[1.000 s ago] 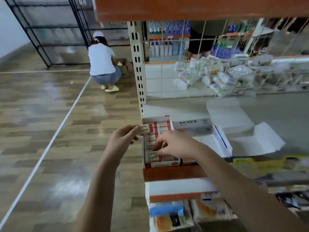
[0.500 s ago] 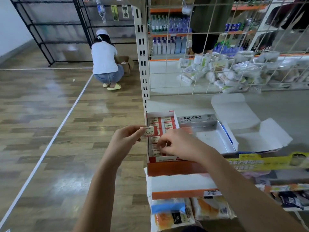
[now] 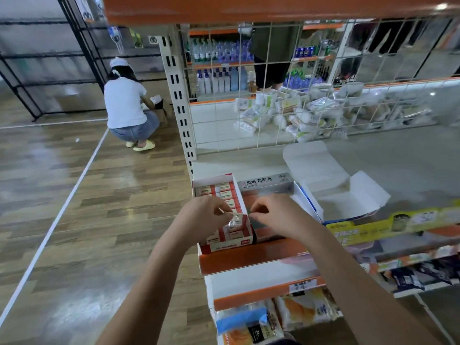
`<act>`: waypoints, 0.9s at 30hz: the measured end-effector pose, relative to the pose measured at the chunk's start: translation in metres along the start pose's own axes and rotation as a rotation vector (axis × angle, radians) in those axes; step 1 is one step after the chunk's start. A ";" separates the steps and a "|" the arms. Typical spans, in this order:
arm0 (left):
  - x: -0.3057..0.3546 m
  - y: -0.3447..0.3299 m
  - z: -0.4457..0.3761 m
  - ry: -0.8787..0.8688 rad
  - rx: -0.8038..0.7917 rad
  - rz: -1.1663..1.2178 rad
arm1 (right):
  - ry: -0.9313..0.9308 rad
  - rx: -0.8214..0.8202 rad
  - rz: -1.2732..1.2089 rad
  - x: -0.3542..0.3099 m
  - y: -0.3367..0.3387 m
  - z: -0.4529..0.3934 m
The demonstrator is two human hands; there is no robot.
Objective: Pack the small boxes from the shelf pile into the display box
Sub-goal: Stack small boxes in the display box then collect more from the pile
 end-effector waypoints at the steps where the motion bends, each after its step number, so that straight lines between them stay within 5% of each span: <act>1: 0.000 -0.001 -0.001 -0.001 -0.021 -0.025 | 0.002 0.000 -0.001 -0.001 -0.001 0.000; 16: 0.018 -0.026 -0.025 -0.086 -0.426 -0.268 | -0.014 -0.039 -0.042 0.003 -0.006 -0.003; 27: 0.010 -0.024 -0.025 -0.068 -0.472 -0.128 | -0.030 -0.057 -0.079 0.004 -0.009 -0.005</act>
Point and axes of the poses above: each hand's wrist, its own z-axis away from the middle knuckle, its own y-axis out of the back of the hand, x = y × z, the point moved 10 cm from there along -z, towards the middle knuckle, and after that the axes turned 13 degrees about z, right-handed, at the moved point
